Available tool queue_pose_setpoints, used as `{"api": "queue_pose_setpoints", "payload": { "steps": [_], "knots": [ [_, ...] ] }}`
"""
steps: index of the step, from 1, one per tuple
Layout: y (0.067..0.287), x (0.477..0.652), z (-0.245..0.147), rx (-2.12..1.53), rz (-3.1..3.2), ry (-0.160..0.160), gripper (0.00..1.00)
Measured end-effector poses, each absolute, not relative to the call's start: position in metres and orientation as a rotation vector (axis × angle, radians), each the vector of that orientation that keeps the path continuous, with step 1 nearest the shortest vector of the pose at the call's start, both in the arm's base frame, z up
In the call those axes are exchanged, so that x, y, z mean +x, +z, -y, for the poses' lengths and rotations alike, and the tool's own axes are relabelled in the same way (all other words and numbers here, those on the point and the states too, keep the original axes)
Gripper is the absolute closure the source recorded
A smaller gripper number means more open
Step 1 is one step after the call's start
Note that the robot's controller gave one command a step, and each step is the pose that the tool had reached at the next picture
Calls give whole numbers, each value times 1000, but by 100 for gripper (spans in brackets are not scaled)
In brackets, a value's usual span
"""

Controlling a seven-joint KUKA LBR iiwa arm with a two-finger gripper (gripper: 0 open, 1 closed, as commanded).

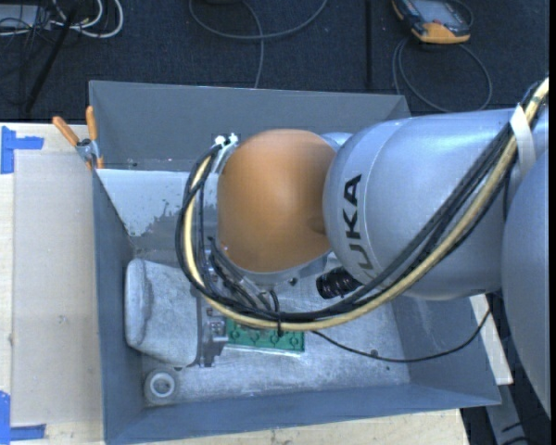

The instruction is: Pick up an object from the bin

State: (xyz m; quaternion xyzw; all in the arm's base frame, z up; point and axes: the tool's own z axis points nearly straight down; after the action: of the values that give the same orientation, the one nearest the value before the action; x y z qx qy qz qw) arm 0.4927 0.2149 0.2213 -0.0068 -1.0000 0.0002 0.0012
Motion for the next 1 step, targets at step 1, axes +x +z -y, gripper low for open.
{"api": "queue_pose_setpoints", "payload": {
  "steps": [1],
  "knots": [
    [71,488,-148,158,3143,-3,0]
  ]
}}
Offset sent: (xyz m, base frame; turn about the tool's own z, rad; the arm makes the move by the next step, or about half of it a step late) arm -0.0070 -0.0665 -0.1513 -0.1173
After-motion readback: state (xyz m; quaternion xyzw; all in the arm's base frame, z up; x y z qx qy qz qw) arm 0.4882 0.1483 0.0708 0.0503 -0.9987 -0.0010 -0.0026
